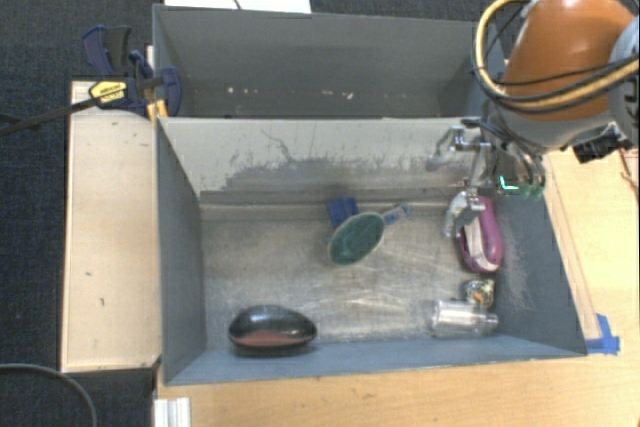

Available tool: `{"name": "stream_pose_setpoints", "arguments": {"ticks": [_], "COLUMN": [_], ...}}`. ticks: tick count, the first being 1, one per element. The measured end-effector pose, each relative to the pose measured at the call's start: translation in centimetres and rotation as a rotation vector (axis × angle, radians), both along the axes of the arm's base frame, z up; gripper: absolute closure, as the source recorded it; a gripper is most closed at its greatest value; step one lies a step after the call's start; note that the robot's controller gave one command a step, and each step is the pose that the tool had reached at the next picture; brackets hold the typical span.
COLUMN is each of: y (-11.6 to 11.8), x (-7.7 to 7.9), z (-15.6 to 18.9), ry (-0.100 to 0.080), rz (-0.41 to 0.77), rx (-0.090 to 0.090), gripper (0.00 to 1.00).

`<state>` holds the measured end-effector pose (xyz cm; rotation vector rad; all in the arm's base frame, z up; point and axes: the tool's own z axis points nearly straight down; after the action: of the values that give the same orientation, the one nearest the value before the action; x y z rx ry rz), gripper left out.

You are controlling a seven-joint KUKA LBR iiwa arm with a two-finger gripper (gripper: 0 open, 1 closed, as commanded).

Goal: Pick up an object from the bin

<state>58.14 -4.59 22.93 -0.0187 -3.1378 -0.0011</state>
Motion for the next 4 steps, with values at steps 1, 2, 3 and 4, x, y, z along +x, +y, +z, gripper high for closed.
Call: {"name": "stream_pose_setpoints", "arguments": {"ticks": [1, 2, 3, 4], "y": [4.7, 2.3, 7.5, 6.1], "x": [1.3, -0.1, 0.8, 1.3], "z": [-15.6, -12.8, -11.0, -12.8], "ry": [-0.012, -0.009, -0.012, -0.017], "rz": [0.492, 0.719, 0.834, 0.902], "rx": [-0.002, -0.001, 0.001, -0.004], "gripper": [0.0, 0.0, 0.0, 0.0]}}
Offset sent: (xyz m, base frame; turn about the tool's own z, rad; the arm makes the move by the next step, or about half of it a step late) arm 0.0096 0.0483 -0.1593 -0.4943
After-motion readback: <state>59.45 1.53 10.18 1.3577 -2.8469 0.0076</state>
